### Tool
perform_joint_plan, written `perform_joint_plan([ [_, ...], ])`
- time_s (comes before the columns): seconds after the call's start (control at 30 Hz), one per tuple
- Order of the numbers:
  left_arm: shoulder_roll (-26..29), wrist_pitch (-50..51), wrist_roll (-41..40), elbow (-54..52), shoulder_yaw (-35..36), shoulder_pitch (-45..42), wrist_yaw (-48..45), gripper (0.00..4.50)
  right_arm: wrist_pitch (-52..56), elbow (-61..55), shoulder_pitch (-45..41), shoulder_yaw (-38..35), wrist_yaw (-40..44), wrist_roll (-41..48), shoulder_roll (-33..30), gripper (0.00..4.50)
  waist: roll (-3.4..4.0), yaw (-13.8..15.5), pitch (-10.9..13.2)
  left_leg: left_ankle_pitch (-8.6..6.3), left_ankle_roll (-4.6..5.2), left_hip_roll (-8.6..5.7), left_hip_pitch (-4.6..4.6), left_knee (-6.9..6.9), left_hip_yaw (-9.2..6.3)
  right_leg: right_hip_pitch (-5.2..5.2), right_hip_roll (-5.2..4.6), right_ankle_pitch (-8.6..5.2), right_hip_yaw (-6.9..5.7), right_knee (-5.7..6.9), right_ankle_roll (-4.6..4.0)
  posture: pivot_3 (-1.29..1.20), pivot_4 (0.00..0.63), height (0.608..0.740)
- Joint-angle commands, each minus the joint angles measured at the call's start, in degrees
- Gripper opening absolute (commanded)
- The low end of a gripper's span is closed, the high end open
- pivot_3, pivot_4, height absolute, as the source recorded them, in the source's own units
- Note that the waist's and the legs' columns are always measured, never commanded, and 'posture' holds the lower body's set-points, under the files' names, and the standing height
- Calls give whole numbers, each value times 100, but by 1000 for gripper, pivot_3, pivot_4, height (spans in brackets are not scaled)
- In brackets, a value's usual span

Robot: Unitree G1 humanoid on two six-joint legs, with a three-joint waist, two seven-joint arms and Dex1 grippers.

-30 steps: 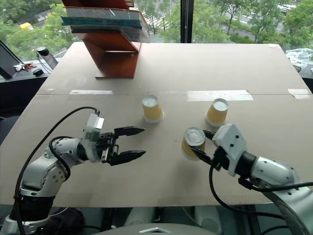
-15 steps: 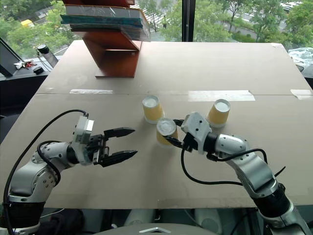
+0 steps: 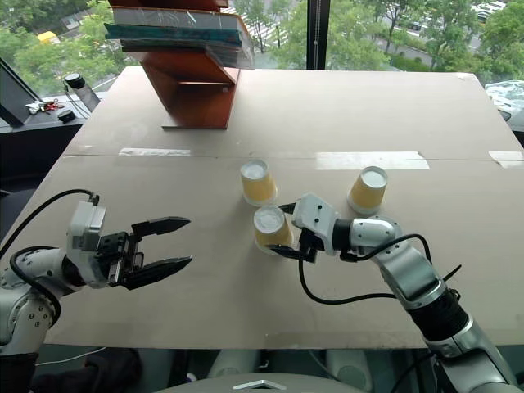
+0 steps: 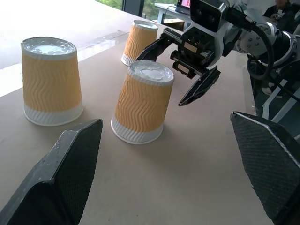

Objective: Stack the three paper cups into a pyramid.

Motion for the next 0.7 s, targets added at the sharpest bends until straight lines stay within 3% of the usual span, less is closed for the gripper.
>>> perform_joint_plan([
  [0.03, 36, 85, -201, -146, 26, -16, -71, 4500, 69, -634, -85, -636, -202, 166, -71, 4456, 3, -2, 2, 0, 0, 0, 1, 0, 0, -1, 0, 0, 0, 3, 0, 0, 150, 740],
  [0.13, 31, 169, -281, -181, -47, -94, -110, 4500, 1009, -1385, -213, -1703, -730, 967, -55, 4456, 7, 1, 4, 0, 0, 1, -1, 0, -1, -2, 0, 0, 1, 4, 0, 0, 150, 740],
  [0.27, -70, 259, -319, -207, -216, -320, -8, 4500, 2000, -1743, 11, -2809, -1540, 798, -502, 4456, 4, 41, 2, 0, 0, -3, -6, 0, -6, -1, -8, 0, -8, 1, 0, 0, 150, 740],
  [0.47, -151, 282, -282, -121, -383, -504, -50, 4500, 2431, -1486, 614, -3146, -2066, 729, -420, 4456, 9, -11, 5, 0, 0, -6, -4, -4, -1, -1, -8, -1, -1, 0, -1, 0, 150, 740],
  [0.7, -121, 265, -226, 1, -485, -652, -156, 4500, 2392, -936, 487, -3027, -2511, 568, 13, 4456, 11, -22, 6, 0, 0, -2, 2, -6, 8, -5, 5, 0, 9, 6, 0, 0, 150, 740],
])
